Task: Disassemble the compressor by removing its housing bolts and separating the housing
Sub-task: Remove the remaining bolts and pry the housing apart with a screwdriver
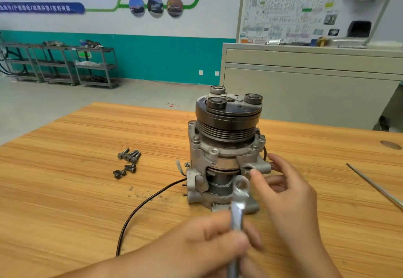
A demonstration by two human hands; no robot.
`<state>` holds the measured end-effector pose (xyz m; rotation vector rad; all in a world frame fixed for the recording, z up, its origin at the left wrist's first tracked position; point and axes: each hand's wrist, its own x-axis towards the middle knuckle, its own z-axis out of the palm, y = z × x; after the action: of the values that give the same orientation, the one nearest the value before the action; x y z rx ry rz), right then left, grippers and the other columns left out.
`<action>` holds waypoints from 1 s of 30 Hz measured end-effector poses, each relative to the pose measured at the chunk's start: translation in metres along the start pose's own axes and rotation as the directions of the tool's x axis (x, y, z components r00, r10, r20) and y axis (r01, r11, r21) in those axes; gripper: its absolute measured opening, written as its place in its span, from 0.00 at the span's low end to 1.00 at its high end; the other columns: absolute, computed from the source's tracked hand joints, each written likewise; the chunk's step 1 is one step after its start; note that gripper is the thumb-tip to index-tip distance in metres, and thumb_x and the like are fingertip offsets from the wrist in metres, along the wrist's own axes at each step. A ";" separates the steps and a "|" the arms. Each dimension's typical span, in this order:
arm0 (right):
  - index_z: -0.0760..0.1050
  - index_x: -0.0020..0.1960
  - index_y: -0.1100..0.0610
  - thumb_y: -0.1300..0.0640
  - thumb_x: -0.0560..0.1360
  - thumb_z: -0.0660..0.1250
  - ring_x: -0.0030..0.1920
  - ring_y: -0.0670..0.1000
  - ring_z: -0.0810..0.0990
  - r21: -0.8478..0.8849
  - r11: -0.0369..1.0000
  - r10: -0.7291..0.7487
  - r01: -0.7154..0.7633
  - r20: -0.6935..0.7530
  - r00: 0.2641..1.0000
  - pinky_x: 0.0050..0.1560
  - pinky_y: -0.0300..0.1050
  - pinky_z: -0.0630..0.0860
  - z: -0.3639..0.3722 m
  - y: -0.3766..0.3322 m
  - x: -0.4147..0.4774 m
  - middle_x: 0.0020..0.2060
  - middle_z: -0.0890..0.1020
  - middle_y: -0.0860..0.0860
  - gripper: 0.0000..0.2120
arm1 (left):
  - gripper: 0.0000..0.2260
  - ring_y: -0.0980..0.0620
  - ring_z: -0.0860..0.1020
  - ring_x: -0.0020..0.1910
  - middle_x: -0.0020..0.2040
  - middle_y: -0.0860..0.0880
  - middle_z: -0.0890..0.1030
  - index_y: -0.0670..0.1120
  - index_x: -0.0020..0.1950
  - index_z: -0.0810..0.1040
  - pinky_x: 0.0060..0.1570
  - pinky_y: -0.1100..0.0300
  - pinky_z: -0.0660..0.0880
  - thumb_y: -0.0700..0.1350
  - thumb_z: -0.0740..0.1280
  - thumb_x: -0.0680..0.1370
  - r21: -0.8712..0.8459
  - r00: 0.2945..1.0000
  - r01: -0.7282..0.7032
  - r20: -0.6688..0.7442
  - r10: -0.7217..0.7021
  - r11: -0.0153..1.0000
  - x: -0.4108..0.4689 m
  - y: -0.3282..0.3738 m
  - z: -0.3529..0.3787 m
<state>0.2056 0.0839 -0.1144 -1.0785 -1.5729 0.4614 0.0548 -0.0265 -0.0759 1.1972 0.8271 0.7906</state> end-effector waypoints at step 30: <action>0.56 0.54 0.24 0.41 0.72 0.54 0.30 0.39 0.74 0.008 0.997 0.066 -0.073 0.337 0.939 0.33 0.34 0.70 -0.035 -0.048 -0.041 0.29 0.77 0.38 0.15 | 0.05 0.68 0.76 0.43 0.43 0.61 0.77 0.58 0.46 0.75 0.38 0.76 0.72 0.48 0.61 0.77 0.900 0.313 -0.299 -0.221 0.924 0.316 0.046 0.022 -0.070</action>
<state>0.2179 0.0169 -0.0898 -1.0829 -1.8270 0.7405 0.0140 0.0493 -0.0714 2.1217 1.3996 1.9433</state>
